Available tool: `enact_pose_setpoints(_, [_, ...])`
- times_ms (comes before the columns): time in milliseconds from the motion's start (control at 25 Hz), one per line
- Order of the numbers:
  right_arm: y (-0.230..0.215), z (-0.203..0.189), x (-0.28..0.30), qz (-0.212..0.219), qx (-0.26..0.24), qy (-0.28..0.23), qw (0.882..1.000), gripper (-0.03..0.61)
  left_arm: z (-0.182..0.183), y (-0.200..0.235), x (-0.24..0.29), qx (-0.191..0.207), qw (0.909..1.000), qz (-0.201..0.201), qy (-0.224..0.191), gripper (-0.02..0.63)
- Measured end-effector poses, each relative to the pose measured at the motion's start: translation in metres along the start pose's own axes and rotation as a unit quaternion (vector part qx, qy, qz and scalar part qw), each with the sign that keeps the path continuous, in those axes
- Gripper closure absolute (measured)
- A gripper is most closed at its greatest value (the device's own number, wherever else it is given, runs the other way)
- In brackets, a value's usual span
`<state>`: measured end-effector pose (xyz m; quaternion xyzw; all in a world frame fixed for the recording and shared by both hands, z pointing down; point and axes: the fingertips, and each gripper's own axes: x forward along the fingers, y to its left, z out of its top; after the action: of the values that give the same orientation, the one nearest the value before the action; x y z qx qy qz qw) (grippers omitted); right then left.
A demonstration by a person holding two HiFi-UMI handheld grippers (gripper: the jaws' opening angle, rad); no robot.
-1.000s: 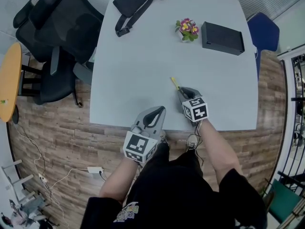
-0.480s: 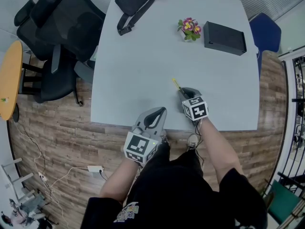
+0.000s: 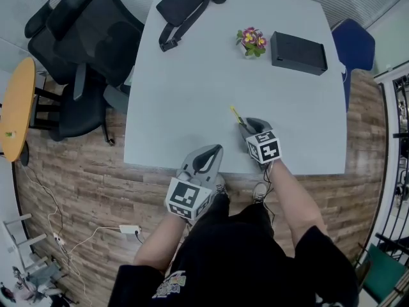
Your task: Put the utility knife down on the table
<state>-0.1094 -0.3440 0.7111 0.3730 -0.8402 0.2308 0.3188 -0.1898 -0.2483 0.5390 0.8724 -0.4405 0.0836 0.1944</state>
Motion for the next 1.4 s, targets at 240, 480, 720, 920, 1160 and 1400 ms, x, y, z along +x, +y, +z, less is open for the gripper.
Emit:
enact_pose_setpoints(240, [-0.001,0.036,-0.049,0.000,-0.004,-0.072,0.997,0.476,0.013,-0.018,0.002,0.012,0.9998,0.001,-0.013,0.607])
enact_pose_setpoints(480, [-0.006,0.075,-0.134,0.005,-0.009,-0.167,0.986,0.559,0.035,-0.055,0.009,0.025,0.9990,0.001,-0.037,0.607])
enact_pose_setpoints(720, [-0.017,0.095,-0.244,0.030,-0.008,-0.257,0.966,0.575,0.060,-0.112,0.016,0.037,0.9971,0.011,-0.066,0.607])
enact_pose_setpoints(920, [-0.030,0.094,-0.332,0.039,-0.035,-0.309,0.950,0.575,0.078,-0.168,0.020,0.048,0.9941,0.026,-0.094,0.607])
enact_pose_setpoints(1160, [-0.042,0.078,-0.405,0.060,-0.047,-0.347,0.935,0.575,0.087,-0.229,0.015,0.056,0.9894,0.058,-0.121,0.607])
enact_pose_setpoints(1400, [-0.045,0.053,-0.429,0.077,-0.042,-0.345,0.934,0.575,0.078,-0.258,0.007,0.046,0.9868,0.086,-0.129,0.607])
